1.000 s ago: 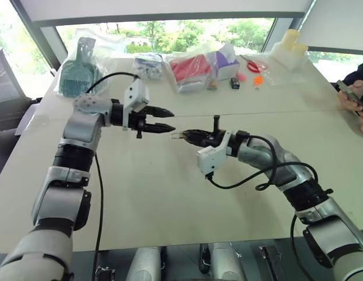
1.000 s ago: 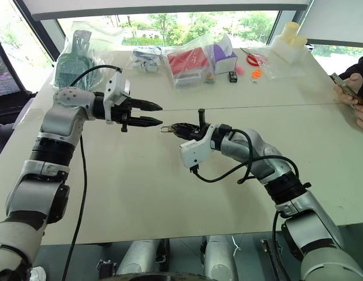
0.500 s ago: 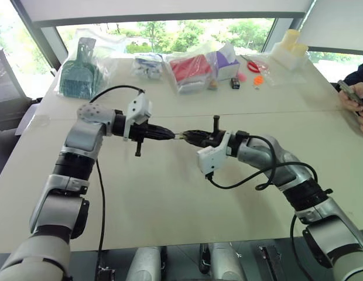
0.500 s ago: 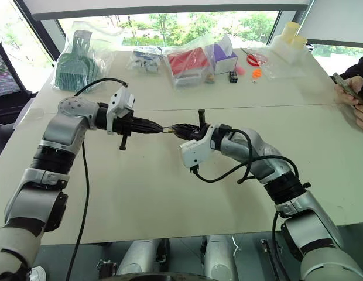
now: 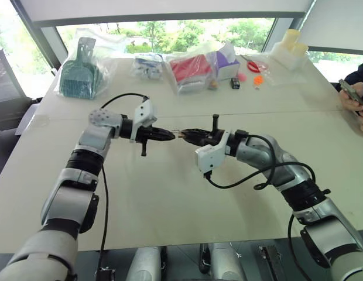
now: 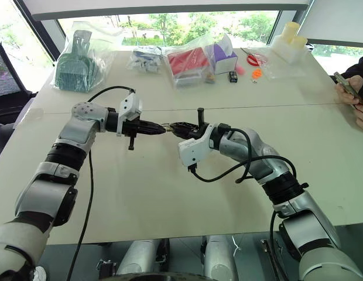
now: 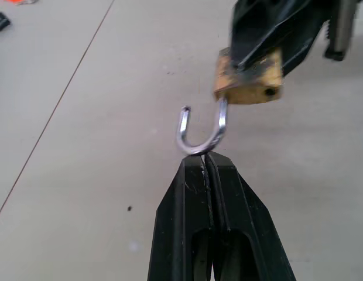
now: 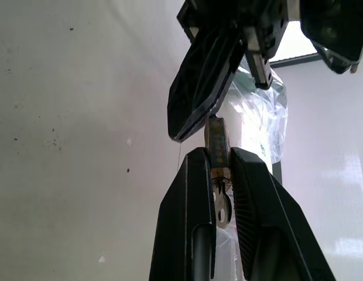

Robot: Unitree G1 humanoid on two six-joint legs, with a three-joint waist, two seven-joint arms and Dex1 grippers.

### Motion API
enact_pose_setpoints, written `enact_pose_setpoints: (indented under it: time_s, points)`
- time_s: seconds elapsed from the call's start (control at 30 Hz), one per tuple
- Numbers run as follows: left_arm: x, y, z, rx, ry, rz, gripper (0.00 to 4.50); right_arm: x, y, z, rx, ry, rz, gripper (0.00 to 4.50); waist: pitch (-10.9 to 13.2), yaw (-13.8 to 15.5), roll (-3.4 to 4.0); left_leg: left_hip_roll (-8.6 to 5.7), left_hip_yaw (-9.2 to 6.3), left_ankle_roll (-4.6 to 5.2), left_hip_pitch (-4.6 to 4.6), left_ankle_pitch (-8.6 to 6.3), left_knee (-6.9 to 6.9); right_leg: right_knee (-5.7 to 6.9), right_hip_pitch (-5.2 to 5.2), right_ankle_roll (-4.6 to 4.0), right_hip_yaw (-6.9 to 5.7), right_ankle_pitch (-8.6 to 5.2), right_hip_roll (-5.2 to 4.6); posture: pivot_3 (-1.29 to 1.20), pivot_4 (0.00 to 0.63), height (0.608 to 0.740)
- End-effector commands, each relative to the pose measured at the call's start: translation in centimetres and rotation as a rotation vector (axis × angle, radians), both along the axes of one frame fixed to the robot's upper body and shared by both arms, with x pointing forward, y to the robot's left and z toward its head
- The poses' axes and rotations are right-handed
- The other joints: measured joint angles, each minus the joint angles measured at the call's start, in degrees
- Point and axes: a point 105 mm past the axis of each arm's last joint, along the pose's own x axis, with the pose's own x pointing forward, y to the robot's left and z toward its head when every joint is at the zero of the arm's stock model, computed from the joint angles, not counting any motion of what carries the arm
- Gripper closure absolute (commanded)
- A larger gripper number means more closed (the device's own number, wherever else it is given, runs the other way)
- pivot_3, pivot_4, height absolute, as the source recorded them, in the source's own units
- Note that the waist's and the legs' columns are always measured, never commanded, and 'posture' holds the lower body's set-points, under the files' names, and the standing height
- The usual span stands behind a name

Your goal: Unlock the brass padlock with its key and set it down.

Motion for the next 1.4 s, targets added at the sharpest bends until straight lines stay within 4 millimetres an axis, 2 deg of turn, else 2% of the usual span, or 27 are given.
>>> enact_pose_setpoints:
  time_s: [0.03,0.23,0.43,0.53,0.7,0.83,0.93,1.13,1.27,1.4]
  points:
    - [0.6,0.1,1.4,-0.018,-0.066,0.015,4.46,-0.7,0.4,1.5,0.041,-0.040,0.033,4.50,0.00,-0.01,0.00,0.00,0.00,0.00,0.00,0.00,0.00,0.00,0.00,0.00,0.00,0.00,0.00,0.00,0.150,0.740]
    - [0.7,1.0,1.7,-0.030,-0.078,0.041,4.46,-0.6,0.1,0.7,0.026,-0.007,0.021,4.50,0.00,0.04,0.00,0.00,0.00,0.00,0.00,0.00,0.00,0.00,0.00,0.00,0.00,0.00,0.00,0.00,0.150,0.740]
    - [0.4,2.7,2.0,-0.039,-0.094,0.088,4.46,0.4,-0.8,-0.9,0.006,0.042,-0.022,4.50,0.00,-0.15,0.00,0.02,-0.01,0.00,0.01,0.00,0.00,0.00,0.00,0.00,0.00,0.00,0.00,0.00,0.150,0.740]
    - [-0.1,3.6,2.4,-0.052,-0.116,0.127,4.46,1.7,-1.7,-3.4,-0.038,0.089,-0.066,4.50,0.00,-0.25,0.00,0.02,0.00,0.00,0.02,0.00,0.00,0.00,0.01,0.00,0.01,0.00,0.00,0.00,0.150,0.740]
    - [-1.2,3.5,2.1,-0.057,-0.120,0.138,4.46,2.4,-2.0,-4.9,-0.058,0.119,-0.069,4.50,0.00,-0.24,0.01,0.04,0.00,-0.04,0.04,0.02,-0.01,0.01,0.02,0.00,0.03,0.00,-0.01,0.00,0.150,0.740]
    - [-2.1,3.2,2.2,-0.080,-0.103,0.145,4.46,2.4,-1.9,-5.2,-0.060,0.133,-0.060,4.50,0.00,-0.25,0.01,0.05,-0.01,-0.04,0.06,0.02,-0.01,0.02,0.02,0.00,0.06,0.00,0.00,0.00,0.150,0.740]
    - [-2.9,3.0,1.9,-0.084,-0.084,0.140,4.50,1.8,-1.8,-5.2,-0.061,0.159,-0.045,3.15,0.00,-0.29,0.01,0.07,-0.03,-0.05,0.08,0.02,-0.01,0.03,0.03,0.00,0.07,0.00,-0.01,0.00,0.150,0.740]
    - [-3.5,3.0,1.7,-0.080,-0.065,0.140,4.50,0.8,-3.2,-5.3,-0.102,0.234,-0.065,0.06,0.00,0.06,0.01,0.08,-0.11,-0.01,0.12,0.00,-0.01,0.03,0.07,0.00,0.08,0.00,-0.01,0.00,0.150,0.740]
    - [-3.9,2.9,1.6,-0.059,-0.051,0.124,4.50,0.4,-4.6,-3.9,-0.037,0.359,-0.124,0.06,0.00,0.22,0.01,0.12,-0.20,0.22,0.42,-0.14,-0.04,-0.06,0.39,0.00,0.06,-0.01,-0.01,0.00,0.150,0.740]
    - [-4.4,3.2,1.5,-0.037,-0.033,0.111,4.50,-0.5,-6.1,-2.6,0.064,0.593,-0.202,0.06,0.01,0.21,0.02,0.15,-0.19,0.24,0.46,-0.14,-0.04,-0.05,0.41,-0.01,0.07,0.00,-0.01,0.00,0.150,0.740]
